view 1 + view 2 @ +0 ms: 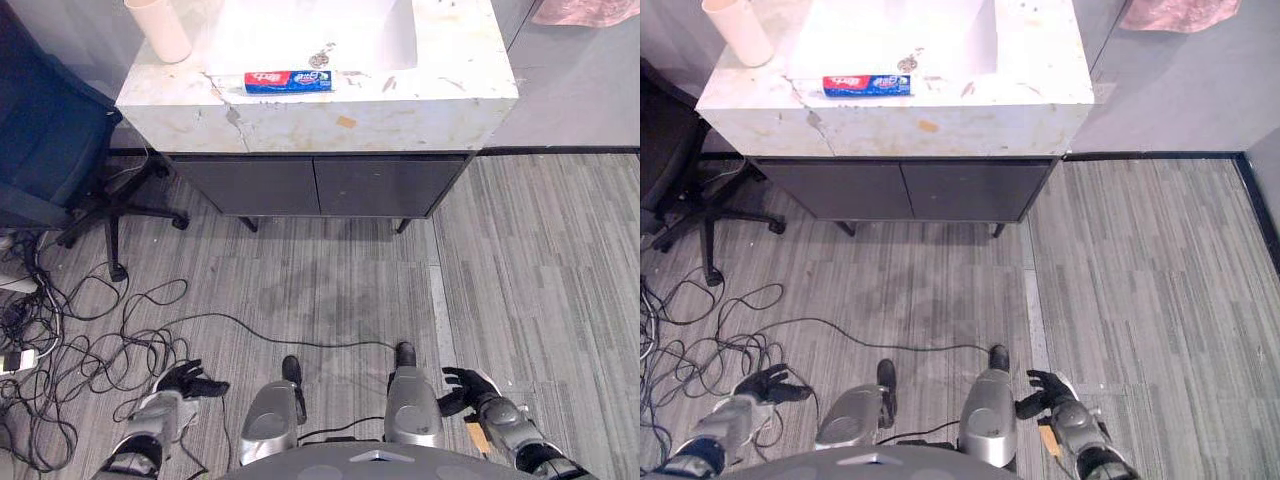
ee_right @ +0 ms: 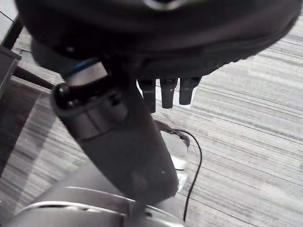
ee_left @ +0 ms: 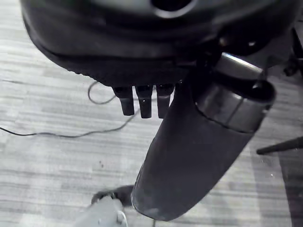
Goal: Organize the bathroom.
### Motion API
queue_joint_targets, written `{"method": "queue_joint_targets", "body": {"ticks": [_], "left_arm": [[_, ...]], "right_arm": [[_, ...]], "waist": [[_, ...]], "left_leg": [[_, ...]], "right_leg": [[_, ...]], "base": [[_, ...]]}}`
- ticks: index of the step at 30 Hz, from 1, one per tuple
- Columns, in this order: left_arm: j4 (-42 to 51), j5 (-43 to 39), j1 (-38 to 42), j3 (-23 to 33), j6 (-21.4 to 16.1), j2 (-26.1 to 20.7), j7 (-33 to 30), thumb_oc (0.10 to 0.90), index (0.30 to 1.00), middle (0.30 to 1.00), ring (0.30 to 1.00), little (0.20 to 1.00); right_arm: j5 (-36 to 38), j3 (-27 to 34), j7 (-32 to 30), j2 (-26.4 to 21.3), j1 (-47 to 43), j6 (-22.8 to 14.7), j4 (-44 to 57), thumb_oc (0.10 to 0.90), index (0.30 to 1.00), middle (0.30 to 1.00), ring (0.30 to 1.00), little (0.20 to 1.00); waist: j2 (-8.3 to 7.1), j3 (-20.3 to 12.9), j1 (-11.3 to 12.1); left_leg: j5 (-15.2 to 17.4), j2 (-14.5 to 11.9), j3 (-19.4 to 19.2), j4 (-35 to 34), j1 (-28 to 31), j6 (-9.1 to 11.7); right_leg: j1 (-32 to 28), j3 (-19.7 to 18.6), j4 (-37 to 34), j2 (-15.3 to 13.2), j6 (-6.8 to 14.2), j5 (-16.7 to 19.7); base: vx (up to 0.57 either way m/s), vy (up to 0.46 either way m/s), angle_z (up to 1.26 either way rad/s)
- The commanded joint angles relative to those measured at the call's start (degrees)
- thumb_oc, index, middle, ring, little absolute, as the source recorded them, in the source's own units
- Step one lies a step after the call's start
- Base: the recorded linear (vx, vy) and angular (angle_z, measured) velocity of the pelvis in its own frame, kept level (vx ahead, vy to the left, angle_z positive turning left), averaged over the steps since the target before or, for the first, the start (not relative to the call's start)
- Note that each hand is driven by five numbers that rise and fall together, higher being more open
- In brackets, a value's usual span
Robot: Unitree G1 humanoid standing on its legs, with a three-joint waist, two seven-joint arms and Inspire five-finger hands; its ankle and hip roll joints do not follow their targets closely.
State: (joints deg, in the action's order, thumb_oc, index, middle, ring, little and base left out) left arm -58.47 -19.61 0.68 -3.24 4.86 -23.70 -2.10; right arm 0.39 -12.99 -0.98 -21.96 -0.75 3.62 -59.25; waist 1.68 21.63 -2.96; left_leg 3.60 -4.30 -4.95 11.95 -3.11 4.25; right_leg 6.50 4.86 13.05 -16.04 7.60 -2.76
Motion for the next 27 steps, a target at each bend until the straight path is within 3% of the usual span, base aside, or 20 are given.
{"method": "queue_joint_targets", "body": {"ticks": [1, 10, 14, 15, 16, 17, 18, 19, 20, 21, 22, 23, 25, 27], "left_arm": [[1.97, 1.94, -3.28, 0.61, -1.4, -0.41, 0.62, 0.8, 0.9, 0.9, 0.9, 0.9], [1.9, 3.14, -5.37, 1.56, -0.52, 0.74, 1.14, 0.8, 0.9, 0.9, 0.9, 0.9], [1.87, 2.83, -5.73, 1.94, -0.27, 0.58, 0.38, 0.8, 0.9, 0.9, 0.9, 0.9], [1.98, 2.89, -6.12, 2.18, -0.38, 0.86, 0.37, 0.8, 0.9, 0.9, 0.9, 0.9], [1.84, 2.93, -6.2, 2.04, -0.57, 1.19, 0.57, 0.8, 0.9, 0.9, 0.9, 0.9], [1.62, 2.69, -5.84, 1.61, -0.58, 1.53, 0.82, 0.8, 0.9, 0.9, 0.9, 0.9], [1.66, 2.63, -5.25, 0.99, -0.19, 1.73, 1.08, 0.8, 0.9, 0.9, 0.9, 0.9], [2.16, 1.98, -3.91, -0.44, 0.36, 1.91, 1.56, 0.8, 0.9, 0.9, 0.9, 0.9], [1.82, 1.98, -3.5, -1.03, -0.18, 2.17, 1.82, 0.8, 0.9, 0.9, 0.9, 0.9], [0.9, 3.27, -3.22, -1.61, -0.77, 2.71, 2.33, 0.8, 0.9, 0.9, 0.9, 0.9], [-0.64, 2.31, -2.99, -2.08, -1.63, 3.0, 2.42, 0.8, 0.9, 0.9, 0.9, 0.9], [-1.08, 1.66, -2.6, -2.43, -1.71, 2.74, 2.65, 0.8, 0.9, 0.9, 0.9, 0.9], [-1.45, 3.64, -1.8, -2.79, 0.09, 2.09, 3.46, 0.8, 0.9, 0.9, 0.9, 0.9], [-1.92, 3.07, -2.12, -2.95, -0.5, 1.79, 3.62, 0.8, 0.9, 0.9, 0.9, 0.9]], "right_arm": [[-0.44, 0.35, -0.56, -2.33, 1.12, -0.24, -0.12, 0.8, 0.9, 0.9, 0.9, 0.9], [-0.83, 0.55, -0.02, -2.32, 2.19, 0.15, 0.31, 0.8, 0.9, 0.9, 0.9, 0.9], [-0.81, -0.06, 0.61, -1.94, 1.78, 0.62, 0.39, 0.8, 0.9, 0.9, 0.9, 0.9], [-0.51, -0.24, 0.41, -2.09, 1.96, 1.28, 0.94, 0.8, 0.9, 0.9, 0.9, 0.9], [-0.47, -0.21, 0.38, -2.4, 2.29, 2.14, 1.63, 0.8, 0.9, 0.9, 0.9, 0.9], [0.14, -0.16, -0.13, -2.74, 2.72, 2.4, 1.81, 0.8, 0.9, 0.9, 0.9, 0.9], [2.39, -0.47, -1.39, -2.84, 2.89, 2.38, 1.4, 0.8, 0.9, 0.9, 0.9, 0.9], [5.57, -1.09, -3.11, -2.75, 2.26, 2.26, 0.89, 0.8, 0.9, 0.9, 0.9, 0.9], [5.69, -1.04, -3.41, -2.69, 1.73, 1.94, 0.65, 0.8, 0.9, 0.9, 0.9, 0.9], [4.91, -0.88, -3.42, -2.57, 0.96, 1.56, 0.04, 0.8, 0.9, 0.9, 0.9, 0.9], [3.65, -1.72, -3.81, -1.76, 0.4, 1.37, 0.02, 0.8, 0.9, 0.9, 0.9, 0.9], [3.62, -2.2, -4.02, -1.52, -0.15, 0.73, -0.23, 0.8, 0.9, 0.9, 0.9, 0.9], [4.03, -1.9, -3.62, -1.52, -1.62, -1.72, -1.33, 0.8, 0.9, 0.9, 0.9, 0.9], [2.53, -1.52, -2.86, -1.71, -1.76, -1.41, -0.79, 0.8, 0.9, 0.9, 0.9, 0.9]], "waist": [[1.32, -2.68, 0.14], [1.37, -5.04, 1.2], [1.13, -5.61, 1.5], [1.39, -5.88, 1.16], [1.48, -5.8, 0.85], [1.55, -5.28, 0.86], [1.71, -4.54, 1.05], [2.09, -3.27, 1.37], [3.08, -2.97, 1.56], [2.99, -2.18, 1.14], [3.02, -1.48, 1.47], [2.74, -0.96, 1.78], [1.77, 0.28, 1.96], [1.59, 0.56, 1.81]], "left_leg": [[2.99, -3.83, 2.78, 3.63, -0.06, -2.14], [2.54, -3.82, 3.16, 2.73, 1.15, -1.69], [2.29, -5.01, 2.07, 4.4, 0.97, -1.3], [0.25, -6.37, 1.35, 5.87, 0.75, -0.82], [-4.06, -7.88, 1.75, 12.75, -2.26, 0.31], [-8.51, -7.68, 3.98, 20.41, -7.58, 0.89], [-10.09, -7.21, 5.23, 22.2, -11.7, 0.78], [-9.87, -5.08, 5.47, 17.72, -13.58, 0.65], [-10.8, -4.59, 4.43, 10.84, -12.9, 0.53], [-7.22, -4.48, -0.07, 10.61, -11.68, -1.8], [-4.17, -3.46, 1.12, 8.52, -10.95, -2.49], [-2.95, -2.7, 2.39, 9.19, -11.52, -2.68], [1.31, -1.57, 1.34, 10.66, -10.8, -3.38], [1.91, -1.3, 1.45, 11.12, -10.62, -3.27]], "right_leg": [[0.67, 0.91, 5.55, 0.77, 0.42, -3.2], [-2.53, 1.67, 3.06, 0.47, 0.82, -3.16], [-3.15, 1.62, 2.05, 1.11, 0.64, -3.0], [-3.32, 1.36, 2.1, 2.41, -0.57, -3.84], [-3.51, 1.07, 2.11, 3.71, -2.21, -4.63], [-3.97, 1.62, 2.26, 4.86, -4.0, -5.04], [-4.66, 2.62, 2.96, 5.25, -4.97, -5.64], [-5.05, 2.87, 4.04, 5.22, -4.36, -6.39], [-4.75, 2.94, 4.51, 6.03, -3.76, -6.96], [-3.2, 2.76, 6.77, 5.75, -4.02, -7.77], [0.09, 2.43, 12.39, 3.91, -3.23, -8.27], [1.32, 1.84, 13.37, 3.05, -2.78, -7.93], [3.04, 1.72, 13.59, 0.33, -1.31, -5.32], [3.37, 0.92, 12.72, 0.0, -0.9, -4.69]], "base": [[0.08, 0.04, 0.07], [0.06, 0.032, 0.0], [0.04, -0.047, 0.0], [0.04, -0.065, -0.01], [0.03, -0.072, -0.03], [0.0, -0.045, -0.06], [0.01, 0.079, 0.38], [0.05, 0.181, 0.85], [0.06, 0.207, 1.0], [0.07, 0.2, 0.46], [0.05, 0.15, -0.13], [0.04, 0.138, -0.2], [0.07, 0.077, -0.2], [0.08, 0.045, -0.58]]}}
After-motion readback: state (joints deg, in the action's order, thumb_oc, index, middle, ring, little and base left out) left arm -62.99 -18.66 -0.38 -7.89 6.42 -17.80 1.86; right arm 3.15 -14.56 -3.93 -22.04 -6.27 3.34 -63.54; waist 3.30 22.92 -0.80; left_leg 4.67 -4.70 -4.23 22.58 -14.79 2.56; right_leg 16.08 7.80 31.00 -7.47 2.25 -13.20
